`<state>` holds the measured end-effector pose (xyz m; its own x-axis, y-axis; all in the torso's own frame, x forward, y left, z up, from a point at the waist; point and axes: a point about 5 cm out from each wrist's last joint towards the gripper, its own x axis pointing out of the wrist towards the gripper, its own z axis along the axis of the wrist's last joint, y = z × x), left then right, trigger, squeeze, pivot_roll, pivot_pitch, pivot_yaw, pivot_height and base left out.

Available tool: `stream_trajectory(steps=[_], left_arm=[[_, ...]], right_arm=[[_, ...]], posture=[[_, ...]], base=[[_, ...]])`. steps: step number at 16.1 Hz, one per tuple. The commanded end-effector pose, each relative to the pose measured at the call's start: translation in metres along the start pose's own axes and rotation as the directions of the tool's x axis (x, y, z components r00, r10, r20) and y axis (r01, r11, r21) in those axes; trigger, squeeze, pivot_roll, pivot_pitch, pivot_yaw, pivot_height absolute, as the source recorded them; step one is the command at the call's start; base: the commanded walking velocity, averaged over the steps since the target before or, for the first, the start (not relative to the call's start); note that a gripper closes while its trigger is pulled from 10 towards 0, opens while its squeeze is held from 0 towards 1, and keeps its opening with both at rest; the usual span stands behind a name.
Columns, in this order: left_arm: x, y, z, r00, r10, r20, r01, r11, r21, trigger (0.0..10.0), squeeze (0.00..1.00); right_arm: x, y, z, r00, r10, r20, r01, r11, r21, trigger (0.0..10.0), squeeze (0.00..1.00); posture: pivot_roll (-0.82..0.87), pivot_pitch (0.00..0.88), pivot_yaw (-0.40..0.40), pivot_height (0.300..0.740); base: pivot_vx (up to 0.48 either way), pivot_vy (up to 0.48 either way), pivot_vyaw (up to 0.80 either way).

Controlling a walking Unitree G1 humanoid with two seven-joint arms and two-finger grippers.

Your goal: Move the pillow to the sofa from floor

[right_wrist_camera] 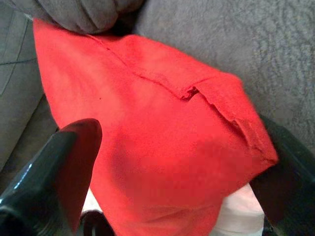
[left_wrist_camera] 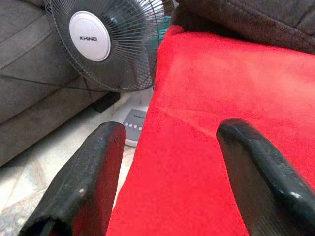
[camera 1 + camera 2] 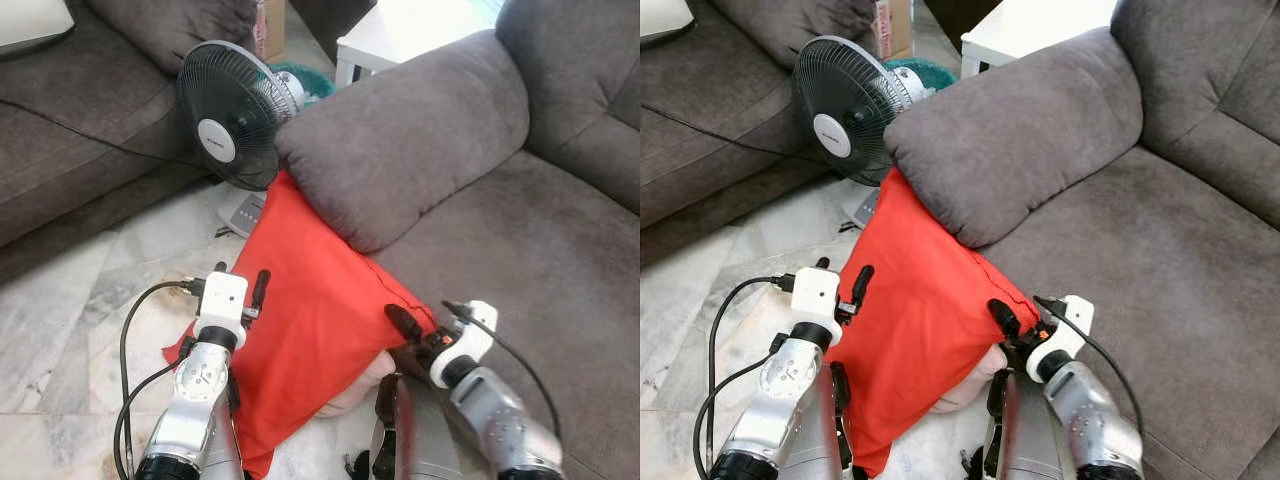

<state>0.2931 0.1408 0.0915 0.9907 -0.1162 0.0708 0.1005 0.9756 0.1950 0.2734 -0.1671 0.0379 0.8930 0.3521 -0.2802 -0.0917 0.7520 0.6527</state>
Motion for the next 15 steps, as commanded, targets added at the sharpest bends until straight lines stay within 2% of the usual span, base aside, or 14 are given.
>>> stream_trajectory(steps=[1, 9, 15], left_arm=[[-0.001, -0.004, -0.001, 1.0, -0.02, 0.003, 0.019, 1.0, 0.004, 10.0, 0.0], [0.0, -0.005, -0.001, 1.0, -0.022, 0.007, 0.022, 1.0, 0.005, 10.0, 0.0], [0.0, -0.007, 0.0, 1.0, -0.025, 0.013, 0.025, 1.0, 0.004, 10.0, 0.0]], right_arm=[[-0.001, -0.006, -0.005, 1.0, -0.024, -0.005, 0.024, 1.0, 0.0, 10.0, 0.0], [0.015, -0.004, -0.014, 1.0, 0.007, 0.03, -0.008, 0.999, 0.053, 10.0, 0.0], [0.024, 0.0, -0.026, 1.0, 0.023, 0.007, -0.023, 0.999, 0.04, 10.0, 0.0]], posture=[[0.2, 0.159, -0.106, 0.533], [0.21, 0.16, -0.106, 0.533], [0.22, 0.164, -0.11, 0.533]], base=[[0.0, 0.0, 0.0], [0.0, 0.0, 0.0], [0.0, 0.0, 0.0]])
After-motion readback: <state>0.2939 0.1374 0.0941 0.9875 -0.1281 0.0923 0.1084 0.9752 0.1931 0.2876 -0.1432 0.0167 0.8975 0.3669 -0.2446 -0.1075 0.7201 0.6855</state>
